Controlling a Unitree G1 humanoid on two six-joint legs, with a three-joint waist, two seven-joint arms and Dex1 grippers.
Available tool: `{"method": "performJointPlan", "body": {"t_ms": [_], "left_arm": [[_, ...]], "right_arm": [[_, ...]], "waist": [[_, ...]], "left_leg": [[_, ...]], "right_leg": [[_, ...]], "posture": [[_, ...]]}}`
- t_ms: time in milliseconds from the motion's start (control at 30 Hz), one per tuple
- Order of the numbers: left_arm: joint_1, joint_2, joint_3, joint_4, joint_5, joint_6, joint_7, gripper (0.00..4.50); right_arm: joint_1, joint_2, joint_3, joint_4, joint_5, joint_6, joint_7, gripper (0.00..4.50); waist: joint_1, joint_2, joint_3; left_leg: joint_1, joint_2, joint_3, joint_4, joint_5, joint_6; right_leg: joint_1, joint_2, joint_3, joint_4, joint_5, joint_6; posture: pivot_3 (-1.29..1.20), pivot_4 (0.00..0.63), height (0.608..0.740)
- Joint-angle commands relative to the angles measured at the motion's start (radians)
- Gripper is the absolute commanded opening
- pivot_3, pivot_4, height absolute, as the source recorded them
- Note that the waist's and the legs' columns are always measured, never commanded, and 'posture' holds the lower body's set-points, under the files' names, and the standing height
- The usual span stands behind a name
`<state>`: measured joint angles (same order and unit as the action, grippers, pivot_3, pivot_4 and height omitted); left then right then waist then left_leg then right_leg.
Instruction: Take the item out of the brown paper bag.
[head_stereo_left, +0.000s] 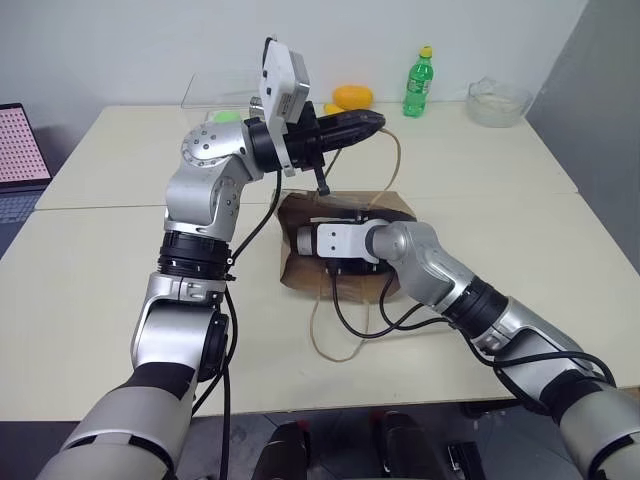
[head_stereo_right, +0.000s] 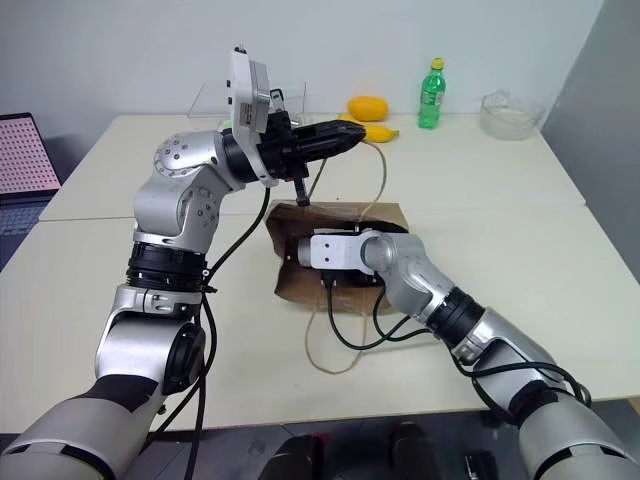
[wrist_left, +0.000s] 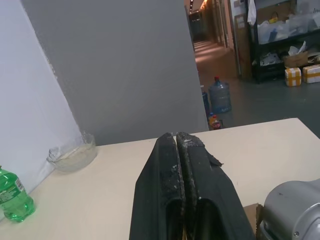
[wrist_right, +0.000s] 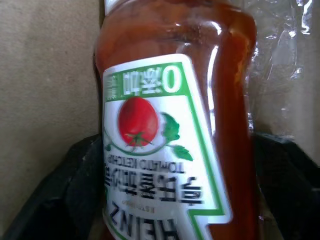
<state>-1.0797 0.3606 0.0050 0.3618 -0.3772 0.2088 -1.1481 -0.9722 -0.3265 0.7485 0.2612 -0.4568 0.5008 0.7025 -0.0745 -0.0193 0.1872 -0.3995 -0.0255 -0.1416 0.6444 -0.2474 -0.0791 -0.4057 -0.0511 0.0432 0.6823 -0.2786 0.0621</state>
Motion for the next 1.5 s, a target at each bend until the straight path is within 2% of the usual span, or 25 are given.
{"method": "performJointPlan", "body": {"t_ms": [33,267,500,733,833,933,1133,1233,1300,1433,1500], "left_arm": [[-0.006,0.01,0.009,-0.027,0.0,-0.026,0.008,0.0],[-0.011,0.024,0.006,0.039,0.042,-0.08,0.021,0.0],[-0.026,0.029,0.011,0.115,0.071,-0.127,0.037,0.0],[-0.039,0.025,0.012,0.163,0.092,-0.17,0.052,0.0],[-0.052,0.024,0.016,0.195,0.1,-0.192,0.065,0.0],[-0.058,0.022,0.014,0.217,0.105,-0.206,0.066,0.0],[-0.058,0.02,0.011,0.237,0.112,-0.224,0.067,0.0],[-0.051,0.021,0.009,0.228,0.114,-0.224,0.067,0.0],[-0.045,0.023,0.008,0.221,0.116,-0.224,0.067,0.0],[-0.042,0.025,0.007,0.219,0.117,-0.228,0.064,0.0],[-0.044,0.026,0.006,0.223,0.117,-0.231,0.062,0.0]], "right_arm": [[-0.008,0.009,-0.037,-0.022,-0.009,-0.029,0.022,3.28],[0.033,-0.011,-0.121,-0.22,0.047,-0.026,0.102,3.25],[0.09,-0.099,-0.285,-0.485,0.254,0.014,0.293,3.25],[0.081,-0.118,-0.383,-0.611,0.461,0.121,0.397,3.25],[0.064,-0.076,-0.467,-0.651,0.591,0.202,0.393,3.25],[0.027,-0.016,-0.602,-0.691,0.753,0.336,0.354,3.25],[-0.052,0.009,-0.864,-0.699,0.938,0.487,0.187,3.25],[-0.049,-0.092,-0.97,-0.685,0.925,0.475,0.108,3.25],[0.021,-0.238,-1.003,-0.658,0.833,0.406,0.074,3.25],[0.282,-0.521,-0.973,-0.574,0.661,0.231,0.096,3.25],[0.38,-0.592,-0.936,-0.523,0.592,0.149,0.08,3.25]], "waist": [[-0.003,0.0,0.0],[-0.007,0.0,0.0],[-0.006,0.0,0.0],[-0.007,0.0,0.0],[-0.007,0.0,0.0],[-0.006,0.0,0.0],[-0.006,0.0,0.0],[0.001,0.0,0.0],[0.011,0.0,0.0],[0.029,0.0,0.0],[0.031,0.0,0.0]], "left_leg": [[0.0,0.0,0.0,0.0,0.0,0.0],[-0.001,0.0,0.0,-0.001,0.0,0.0],[-0.001,-0.001,-0.001,0.0,0.0,0.0],[-0.001,-0.001,0.0,-0.001,0.0,0.0],[-0.001,-0.001,-0.001,0.0,0.0,0.001],[-0.001,-0.001,-0.001,0.0,0.0,0.001],[-0.001,-0.001,-0.001,0.0,-0.001,0.002],[-0.001,-0.002,-0.001,0.0,-0.002,0.004],[-0.002,-0.003,-0.001,0.0,-0.002,0.004],[-0.002,-0.004,0.001,-0.001,-0.002,0.004],[-0.002,-0.004,0.002,-0.001,-0.003,0.005]], "right_leg": [[0.0,0.0,0.0,0.0,0.0,0.0],[-0.001,0.0,0.0,-0.001,0.0,0.0],[-0.001,-0.001,0.0,-0.001,0.0,0.0],[-0.001,-0.001,-0.001,0.0,0.0,0.0],[-0.001,-0.001,-0.001,0.0,0.0,0.0],[-0.001,-0.001,-0.001,0.0,0.0,0.0],[-0.001,-0.001,-0.001,0.0,0.0,0.0],[-0.001,-0.002,-0.001,0.0,0.0,0.0],[-0.001,-0.003,-0.001,-0.001,0.0,0.0],[0.0,-0.003,0.0,-0.002,0.0,0.0],[0.0,-0.004,0.001,-0.002,0.0,0.0]], "posture": [[0.0,0.15,0.74],[0.0,0.15,0.74],[0.0,0.15,0.74],[0.0,0.15,0.74],[0.0,0.15,0.74],[0.0,0.15,0.74],[0.0,0.15,0.74],[0.0,0.15,0.74],[0.0,0.15,0.74],[0.0,0.15,0.74],[0.0,0.15,0.74]]}}
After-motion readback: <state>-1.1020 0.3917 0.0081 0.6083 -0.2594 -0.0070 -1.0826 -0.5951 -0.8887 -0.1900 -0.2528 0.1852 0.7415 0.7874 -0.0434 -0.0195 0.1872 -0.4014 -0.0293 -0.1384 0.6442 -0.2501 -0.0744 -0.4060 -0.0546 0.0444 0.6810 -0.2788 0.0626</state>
